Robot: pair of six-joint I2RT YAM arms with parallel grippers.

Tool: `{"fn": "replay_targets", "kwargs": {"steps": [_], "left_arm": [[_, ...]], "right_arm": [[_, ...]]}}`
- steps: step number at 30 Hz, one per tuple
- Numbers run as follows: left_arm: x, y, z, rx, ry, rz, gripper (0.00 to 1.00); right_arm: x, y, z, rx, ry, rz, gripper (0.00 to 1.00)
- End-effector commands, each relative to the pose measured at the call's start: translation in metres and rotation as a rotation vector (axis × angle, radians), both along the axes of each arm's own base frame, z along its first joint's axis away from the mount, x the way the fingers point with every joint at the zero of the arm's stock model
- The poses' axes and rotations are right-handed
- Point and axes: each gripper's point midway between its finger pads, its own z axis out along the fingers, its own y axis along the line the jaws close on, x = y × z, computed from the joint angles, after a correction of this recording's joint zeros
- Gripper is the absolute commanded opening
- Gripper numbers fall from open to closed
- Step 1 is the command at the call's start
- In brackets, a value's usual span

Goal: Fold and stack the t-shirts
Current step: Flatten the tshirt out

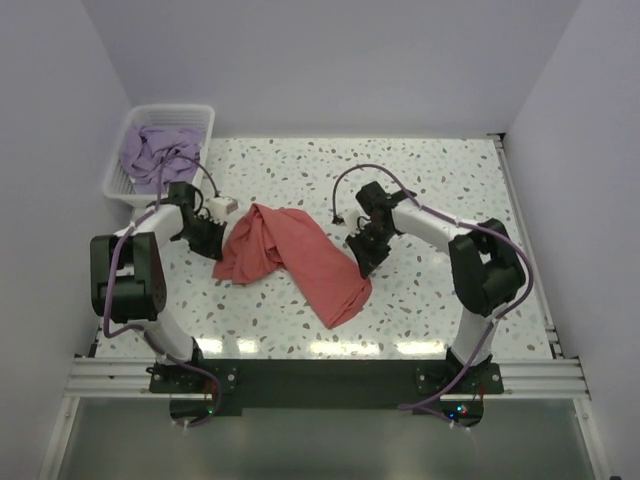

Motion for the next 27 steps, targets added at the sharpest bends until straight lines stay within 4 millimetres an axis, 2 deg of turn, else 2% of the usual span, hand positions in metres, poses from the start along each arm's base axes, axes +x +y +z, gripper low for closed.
{"fn": "replay_targets", "kwargs": {"steps": [1, 3, 4, 6, 7, 9, 10, 12, 13, 15, 20, 21, 24, 27], "left_arm": [[0.026, 0.004, 0.033, 0.022, -0.096, -0.014, 0.0], [0.039, 0.007, 0.053, 0.034, -0.157, -0.013, 0.0], [0.052, 0.008, 0.07, 0.042, -0.205, -0.017, 0.0], [0.066, 0.01, 0.092, 0.052, -0.273, -0.016, 0.0], [0.079, 0.012, 0.111, 0.063, -0.328, -0.016, 0.0], [0.091, 0.015, 0.131, 0.076, -0.383, -0.014, 0.0], [0.102, 0.016, 0.148, 0.084, -0.438, -0.011, 0.0], [0.111, 0.017, 0.166, 0.093, -0.484, -0.014, 0.0], [0.117, 0.018, 0.181, 0.098, -0.526, -0.021, 0.0], [0.123, 0.019, 0.196, 0.113, -0.576, -0.022, 0.0], [0.14, 0.027, 0.249, 0.156, -0.748, 0.008, 0.0], [0.145, 0.027, 0.264, 0.154, -0.79, 0.018, 0.0], [0.152, 0.027, 0.29, 0.144, -0.856, 0.044, 0.0], [0.154, 0.021, 0.298, 0.11, -0.868, 0.026, 0.0]], "right_arm": [[0.014, -0.018, 0.037, -0.016, -0.094, 0.01, 0.0], [0.025, -0.029, 0.052, -0.018, -0.14, -0.005, 0.0], [0.033, -0.045, 0.058, -0.036, -0.154, -0.029, 0.0], [0.044, -0.06, 0.071, -0.044, -0.182, -0.051, 0.0], [0.054, -0.075, 0.082, -0.063, -0.209, -0.069, 0.0], [0.068, -0.087, 0.1, -0.075, -0.269, -0.08, 0.0], [0.072, -0.097, 0.106, -0.088, -0.283, -0.085, 0.0], [0.081, -0.107, 0.122, -0.104, -0.334, -0.094, 0.0], [0.085, -0.114, 0.127, -0.114, -0.352, -0.108, 0.0], [0.092, -0.126, 0.139, -0.14, -0.401, -0.129, 0.0], [0.111, -0.16, 0.173, -0.18, -0.546, -0.215, 0.0], [0.118, -0.165, 0.182, -0.187, -0.584, -0.235, 0.0], [0.131, -0.182, 0.21, -0.193, -0.696, -0.304, 0.0], [0.14, -0.19, 0.231, -0.189, -0.785, -0.343, 0.0]]}}
